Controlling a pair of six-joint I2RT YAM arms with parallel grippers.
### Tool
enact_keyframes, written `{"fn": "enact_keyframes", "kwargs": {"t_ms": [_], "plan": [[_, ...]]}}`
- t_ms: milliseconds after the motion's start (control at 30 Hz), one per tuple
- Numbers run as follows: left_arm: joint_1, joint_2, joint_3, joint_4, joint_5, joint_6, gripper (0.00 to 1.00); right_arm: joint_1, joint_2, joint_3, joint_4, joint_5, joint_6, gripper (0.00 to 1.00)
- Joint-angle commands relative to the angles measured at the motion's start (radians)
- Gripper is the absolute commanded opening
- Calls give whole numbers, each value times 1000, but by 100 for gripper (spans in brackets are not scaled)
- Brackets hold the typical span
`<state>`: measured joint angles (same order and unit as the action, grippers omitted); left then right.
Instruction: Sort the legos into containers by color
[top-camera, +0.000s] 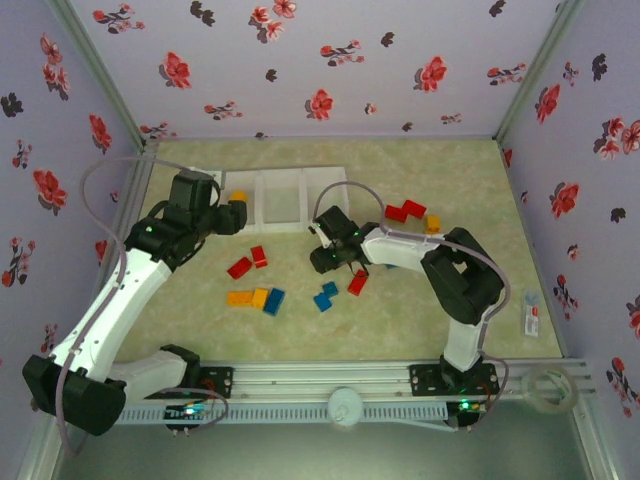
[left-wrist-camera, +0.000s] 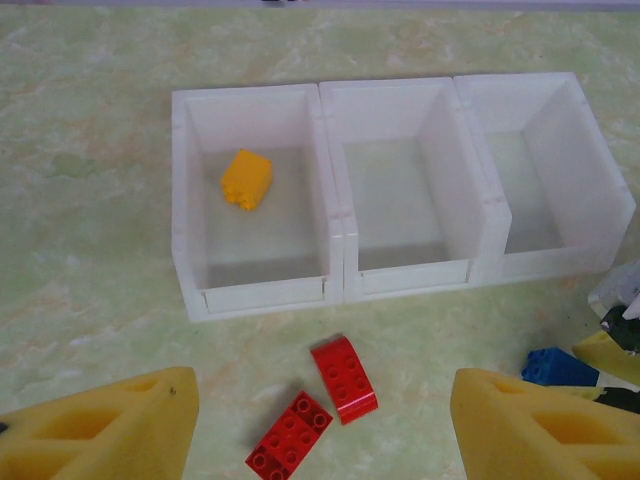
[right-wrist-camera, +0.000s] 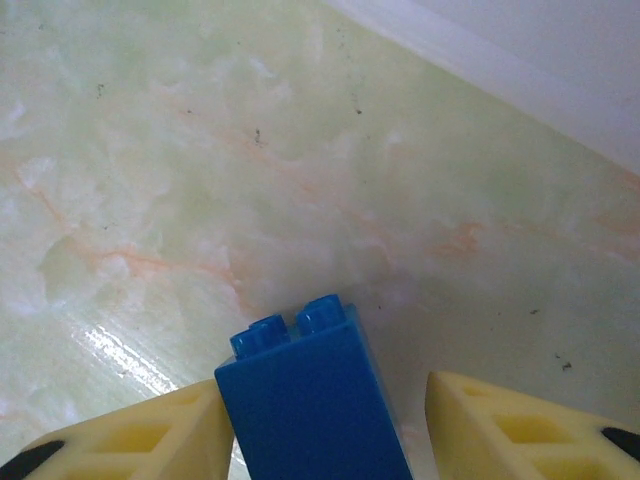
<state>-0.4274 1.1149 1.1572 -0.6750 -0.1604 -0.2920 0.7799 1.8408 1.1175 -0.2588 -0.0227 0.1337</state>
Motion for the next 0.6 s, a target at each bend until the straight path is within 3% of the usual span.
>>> {"fn": "enact_keyframes", "kwargs": {"t_ms": [0,567], "plan": [[-6,-9,1,-23,-18,5,68,7,11,28,-1,5,-13,50],[-6,-18,-3,-32,-20,11,68,7,-78,22,-15,26,-17,37]]}}
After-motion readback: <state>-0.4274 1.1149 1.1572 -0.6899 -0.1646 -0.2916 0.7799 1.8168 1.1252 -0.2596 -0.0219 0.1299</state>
